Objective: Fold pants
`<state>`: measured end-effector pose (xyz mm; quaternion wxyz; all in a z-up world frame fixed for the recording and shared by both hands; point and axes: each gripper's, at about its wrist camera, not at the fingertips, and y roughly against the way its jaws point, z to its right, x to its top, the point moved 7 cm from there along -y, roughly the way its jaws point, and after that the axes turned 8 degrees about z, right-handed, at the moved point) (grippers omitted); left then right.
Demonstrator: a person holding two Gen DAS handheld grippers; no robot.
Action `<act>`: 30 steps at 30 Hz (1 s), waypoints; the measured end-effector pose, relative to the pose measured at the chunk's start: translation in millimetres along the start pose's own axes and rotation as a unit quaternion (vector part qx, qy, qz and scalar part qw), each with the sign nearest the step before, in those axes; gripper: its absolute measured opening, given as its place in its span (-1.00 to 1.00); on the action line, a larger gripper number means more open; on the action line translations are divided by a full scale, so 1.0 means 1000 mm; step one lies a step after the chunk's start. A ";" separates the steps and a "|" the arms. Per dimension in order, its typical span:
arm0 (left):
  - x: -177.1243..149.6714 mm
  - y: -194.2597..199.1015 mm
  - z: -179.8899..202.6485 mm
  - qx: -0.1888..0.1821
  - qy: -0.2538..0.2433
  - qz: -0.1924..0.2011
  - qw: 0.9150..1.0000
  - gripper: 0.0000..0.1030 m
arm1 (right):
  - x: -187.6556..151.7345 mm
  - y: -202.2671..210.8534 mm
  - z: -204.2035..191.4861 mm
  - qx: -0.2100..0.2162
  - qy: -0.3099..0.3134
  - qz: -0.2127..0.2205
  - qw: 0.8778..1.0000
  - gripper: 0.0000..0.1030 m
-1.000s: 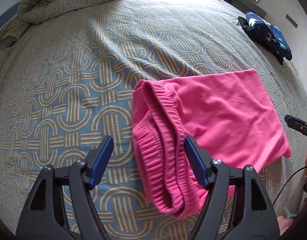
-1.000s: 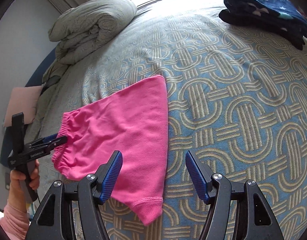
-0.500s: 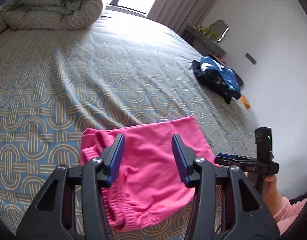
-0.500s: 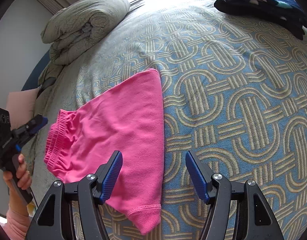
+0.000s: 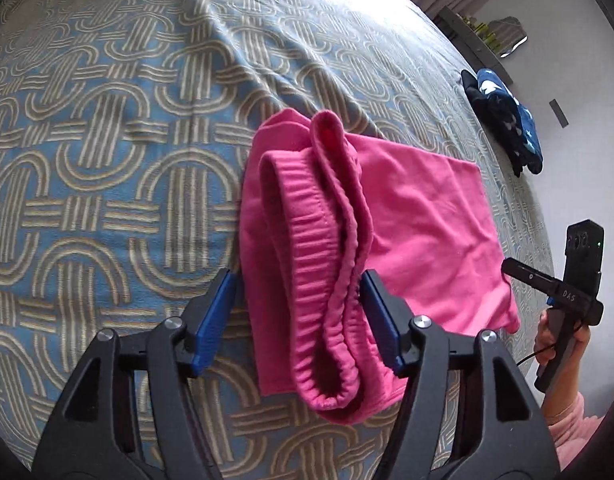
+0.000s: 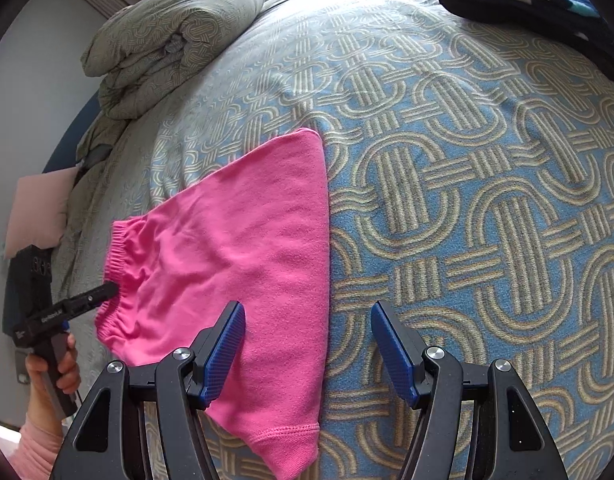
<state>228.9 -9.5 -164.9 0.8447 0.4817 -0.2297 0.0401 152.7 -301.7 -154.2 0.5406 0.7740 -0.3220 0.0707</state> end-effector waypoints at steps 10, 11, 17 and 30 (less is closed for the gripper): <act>0.005 -0.011 0.010 0.011 -0.027 0.006 1.000 0.44 | 0.010 -0.015 -0.011 0.019 0.015 -0.029 0.999 0.34; 0.005 -0.011 0.011 0.011 -0.029 0.007 0.999 0.44 | 0.011 -0.016 -0.012 0.023 0.015 -0.032 0.999 0.34; 0.005 -0.016 0.018 0.038 -0.077 0.010 0.996 0.24 | 0.015 -0.026 -0.017 0.050 0.014 -0.043 0.998 0.48; 0.021 0.004 0.099 0.051 -0.187 0.051 0.980 -0.58 | 0.039 0.007 -0.031 0.144 -0.029 0.004 0.989 -0.79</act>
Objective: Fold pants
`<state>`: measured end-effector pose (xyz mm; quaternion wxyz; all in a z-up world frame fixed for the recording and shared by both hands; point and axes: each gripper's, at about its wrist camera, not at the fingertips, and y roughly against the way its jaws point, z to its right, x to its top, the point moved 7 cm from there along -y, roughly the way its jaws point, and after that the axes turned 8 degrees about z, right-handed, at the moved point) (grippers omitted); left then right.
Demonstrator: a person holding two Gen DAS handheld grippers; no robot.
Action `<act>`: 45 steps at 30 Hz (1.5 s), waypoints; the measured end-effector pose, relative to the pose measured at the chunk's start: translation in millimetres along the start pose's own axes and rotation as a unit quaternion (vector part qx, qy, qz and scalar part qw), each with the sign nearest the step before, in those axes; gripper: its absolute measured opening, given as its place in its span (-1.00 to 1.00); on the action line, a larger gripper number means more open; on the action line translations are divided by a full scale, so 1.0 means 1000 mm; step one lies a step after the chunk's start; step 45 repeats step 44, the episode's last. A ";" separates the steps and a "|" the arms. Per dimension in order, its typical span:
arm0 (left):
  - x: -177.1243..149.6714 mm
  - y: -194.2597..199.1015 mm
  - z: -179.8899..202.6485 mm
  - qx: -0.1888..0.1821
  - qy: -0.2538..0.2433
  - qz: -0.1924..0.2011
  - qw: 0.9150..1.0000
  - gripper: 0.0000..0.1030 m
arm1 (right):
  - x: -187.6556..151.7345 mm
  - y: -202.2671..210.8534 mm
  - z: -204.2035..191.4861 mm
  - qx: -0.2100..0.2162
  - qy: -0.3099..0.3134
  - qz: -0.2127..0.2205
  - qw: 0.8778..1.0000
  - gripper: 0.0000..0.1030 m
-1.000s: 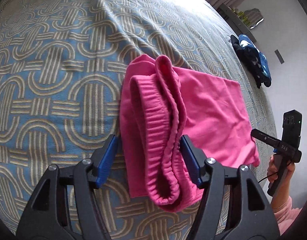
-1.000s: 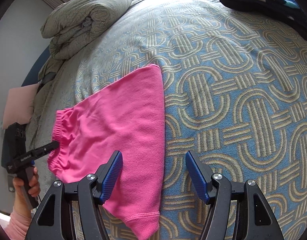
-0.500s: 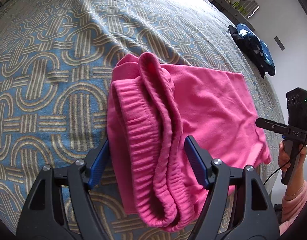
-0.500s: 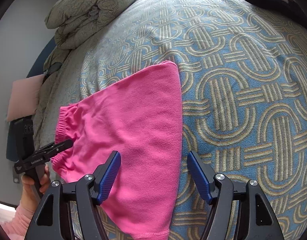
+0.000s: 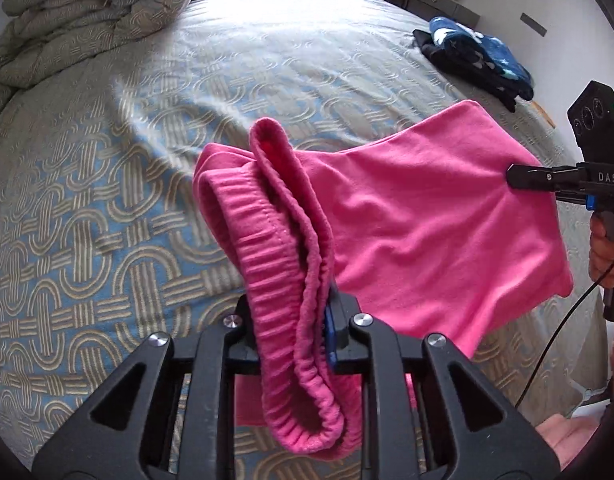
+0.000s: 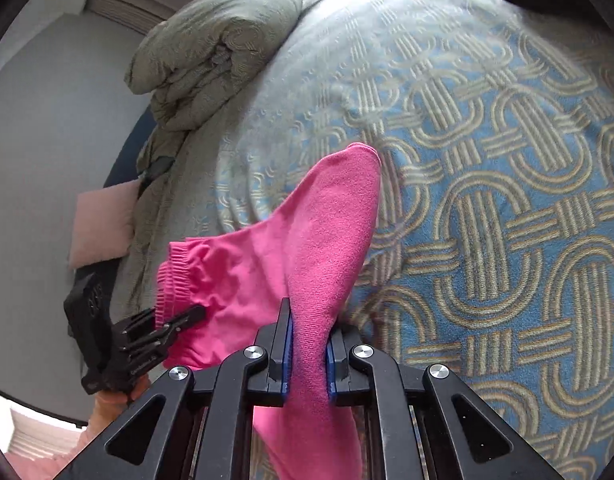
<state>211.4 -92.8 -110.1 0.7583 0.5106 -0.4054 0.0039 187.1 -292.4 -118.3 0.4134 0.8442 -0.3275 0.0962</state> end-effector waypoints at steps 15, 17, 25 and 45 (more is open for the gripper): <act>0.159 -0.087 0.367 -0.181 -0.229 0.023 0.956 -0.52 | 0.014 0.347 0.159 -0.204 -0.077 0.287 0.933 -0.78; 0.154 -0.122 0.414 -0.152 -0.268 0.015 0.951 -0.42 | 0.009 0.374 0.200 -0.249 -0.096 0.302 0.915 -0.68; 0.105 -0.170 0.411 -0.019 -0.341 0.022 0.939 0.03 | -0.064 0.376 0.307 -0.507 -0.136 0.183 0.831 -0.39; 0.091 -0.001 0.438 -0.148 -0.306 0.119 0.933 0.53 | -0.101 0.397 0.147 -0.460 -0.095 0.309 0.827 -0.01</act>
